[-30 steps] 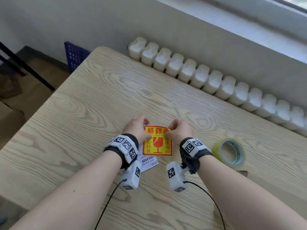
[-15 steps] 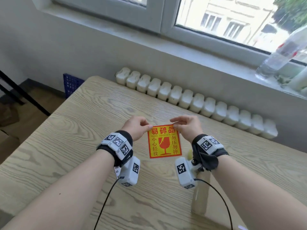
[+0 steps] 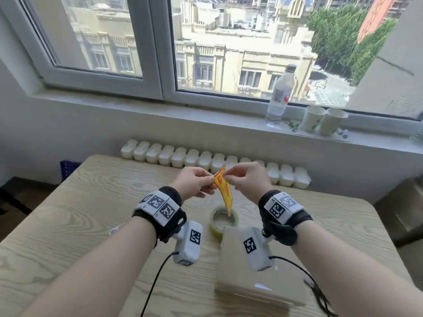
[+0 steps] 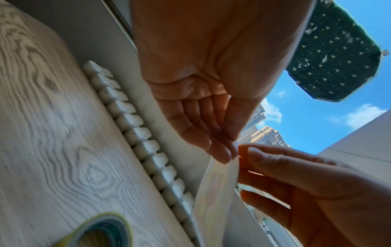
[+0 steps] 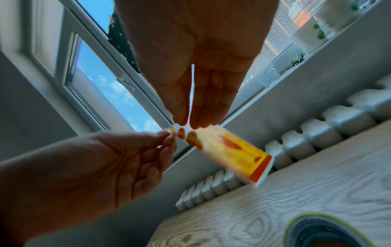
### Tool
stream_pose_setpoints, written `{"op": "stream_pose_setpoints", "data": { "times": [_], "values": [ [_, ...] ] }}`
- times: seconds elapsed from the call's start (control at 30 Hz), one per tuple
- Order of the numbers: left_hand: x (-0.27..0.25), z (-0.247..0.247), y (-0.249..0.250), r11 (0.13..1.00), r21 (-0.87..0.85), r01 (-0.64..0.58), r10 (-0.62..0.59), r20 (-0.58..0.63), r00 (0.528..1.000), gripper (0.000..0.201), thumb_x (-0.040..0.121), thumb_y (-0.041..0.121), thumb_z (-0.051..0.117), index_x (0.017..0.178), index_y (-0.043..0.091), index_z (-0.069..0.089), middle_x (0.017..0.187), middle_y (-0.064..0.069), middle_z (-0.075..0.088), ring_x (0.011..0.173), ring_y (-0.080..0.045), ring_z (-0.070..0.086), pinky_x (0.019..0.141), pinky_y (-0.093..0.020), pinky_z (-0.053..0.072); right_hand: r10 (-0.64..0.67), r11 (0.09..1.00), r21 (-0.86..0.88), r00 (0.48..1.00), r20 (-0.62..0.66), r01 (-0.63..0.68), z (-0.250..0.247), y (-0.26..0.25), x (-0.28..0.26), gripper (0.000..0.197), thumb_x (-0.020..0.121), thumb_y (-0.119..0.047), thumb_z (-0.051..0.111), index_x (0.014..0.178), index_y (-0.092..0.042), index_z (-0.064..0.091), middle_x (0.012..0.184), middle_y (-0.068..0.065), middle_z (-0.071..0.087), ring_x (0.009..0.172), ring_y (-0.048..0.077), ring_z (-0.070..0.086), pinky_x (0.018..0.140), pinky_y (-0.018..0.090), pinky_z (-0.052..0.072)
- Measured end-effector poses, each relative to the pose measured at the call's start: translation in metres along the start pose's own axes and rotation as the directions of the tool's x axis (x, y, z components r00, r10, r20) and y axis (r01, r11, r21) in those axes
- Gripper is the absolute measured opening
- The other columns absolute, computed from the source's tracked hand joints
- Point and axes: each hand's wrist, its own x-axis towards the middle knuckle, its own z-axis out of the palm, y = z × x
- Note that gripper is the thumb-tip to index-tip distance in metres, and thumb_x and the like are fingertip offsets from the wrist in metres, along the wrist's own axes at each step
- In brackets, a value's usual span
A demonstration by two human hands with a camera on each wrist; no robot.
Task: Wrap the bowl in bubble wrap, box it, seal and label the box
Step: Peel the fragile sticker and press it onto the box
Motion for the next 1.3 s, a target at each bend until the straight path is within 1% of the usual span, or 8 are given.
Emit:
{"op": "stream_pose_setpoints", "data": {
  "times": [0.1, 0.23, 0.33, 0.47, 0.7, 0.8, 0.97, 1.3],
  "values": [
    [-0.006, 0.021, 0.013, 0.999, -0.037, -0.019, 0.021, 0.030, 0.999, 0.013, 0.093, 0.006, 0.056, 0.081, 0.012, 0.060, 0.073, -0.002, 0.069, 0.058, -0.004, 0.067, 0.053, -0.016, 0.050, -0.026, 0.999, 0.034, 0.999, 0.031, 0.025, -0.012, 0.006, -0.013, 0.008, 0.076, -0.020, 0.077, 0.084, -0.016, 0.077, 0.077, -0.004, 0.072, 0.068, 0.003, 0.063, 0.065, 0.019, 0.051],
    [-0.012, 0.040, 0.028, 0.997, -0.070, -0.022, 0.026, 0.054, 0.998, 0.010, 0.091, 0.006, 0.058, 0.083, 0.009, 0.060, 0.077, -0.007, 0.070, 0.061, -0.009, 0.069, 0.060, -0.019, 0.055, -0.024, 0.994, 0.106, 0.998, 0.050, 0.018, -0.031, 0.020, -0.022, 0.017, 0.072, -0.021, 0.081, 0.088, -0.014, 0.078, 0.082, -0.003, 0.075, 0.080, 0.008, 0.070, 0.081, 0.032, 0.057],
    [-0.012, 0.051, 0.035, 0.998, -0.057, -0.020, 0.024, 0.072, 0.997, 0.007, 0.092, 0.007, 0.057, 0.087, 0.007, 0.062, 0.084, -0.012, 0.070, 0.065, -0.010, 0.070, 0.067, -0.022, 0.056, -0.038, 0.992, 0.117, 0.999, 0.009, 0.036, -0.040, 0.025, -0.026, 0.015, 0.073, -0.021, 0.080, 0.087, -0.015, 0.079, 0.083, -0.002, 0.076, 0.081, 0.008, 0.070, 0.085, 0.033, 0.056],
    [-0.011, 0.060, 0.041, 0.999, -0.040, -0.006, 0.009, 0.067, 0.998, 0.010, 0.093, 0.010, 0.057, 0.096, 0.003, 0.063, 0.092, -0.013, 0.070, 0.067, -0.009, 0.069, 0.072, -0.025, 0.056, -0.026, 0.987, 0.156, 0.999, -0.043, 0.032, -0.047, 0.027, -0.028, 0.013, 0.073, -0.023, 0.080, 0.084, -0.016, 0.079, 0.082, 0.000, 0.076, 0.081, 0.011, 0.071, 0.085, 0.035, 0.056],
    [-0.014, 0.061, 0.045, 0.997, -0.073, 0.022, -0.019, 0.049, 0.999, 0.014, 0.095, 0.016, 0.054, 0.088, 0.007, 0.062, 0.088, -0.010, 0.070, 0.074, -0.015, 0.067, 0.072, -0.027, 0.055, -0.013, 0.987, 0.160, 0.998, -0.058, 0.022, -0.049, 0.022, -0.032, 0.016, 0.073, -0.027, 0.081, 0.083, -0.015, 0.079, 0.080, -0.002, 0.075, 0.078, 0.008, 0.069, 0.080, 0.024, 0.055],
    [-0.015, 0.060, 0.046, 0.994, -0.096, 0.049, -0.045, 0.046, 0.998, 0.020, 0.095, 0.022, 0.054, 0.085, 0.008, 0.064, 0.084, -0.007, 0.070, 0.075, -0.016, 0.067, 0.072, -0.028, 0.054, -0.015, 0.990, 0.138, 0.996, -0.083, 0.026, -0.047, 0.020, -0.032, 0.009, 0.074, -0.021, 0.080, 0.081, -0.014, 0.079, 0.079, 0.000, 0.075, 0.079, 0.012, 0.070, 0.082, 0.028, 0.056],
    [-0.016, 0.059, 0.046, 0.991, -0.115, 0.072, -0.069, 0.029, 0.997, 0.011, 0.091, 0.008, 0.055, 0.083, 0.006, 0.063, 0.079, -0.007, 0.068, 0.071, -0.016, 0.065, 0.070, -0.028, 0.054, -0.028, 0.995, 0.086, 0.991, -0.127, 0.040, -0.041, 0.019, -0.032, 0.007, 0.072, -0.014, 0.076, 0.072, -0.020, 0.078, 0.073, -0.003, 0.075, 0.076, 0.012, 0.070, 0.081, 0.033, 0.056],
    [-0.020, 0.053, 0.043, 0.980, -0.180, 0.084, -0.082, 0.015, 0.996, 0.013, 0.089, 0.008, 0.056, 0.080, 0.006, 0.065, 0.074, -0.006, 0.068, 0.070, -0.016, 0.065, 0.076, -0.033, 0.055, -0.062, 0.998, -0.009, 0.986, -0.156, 0.061, -0.036, 0.014, -0.034, 0.011, 0.074, -0.013, 0.073, 0.071, -0.023, 0.078, 0.072, -0.006, 0.074, 0.075, 0.009, 0.069, 0.080, 0.030, 0.056]
  ]
}}
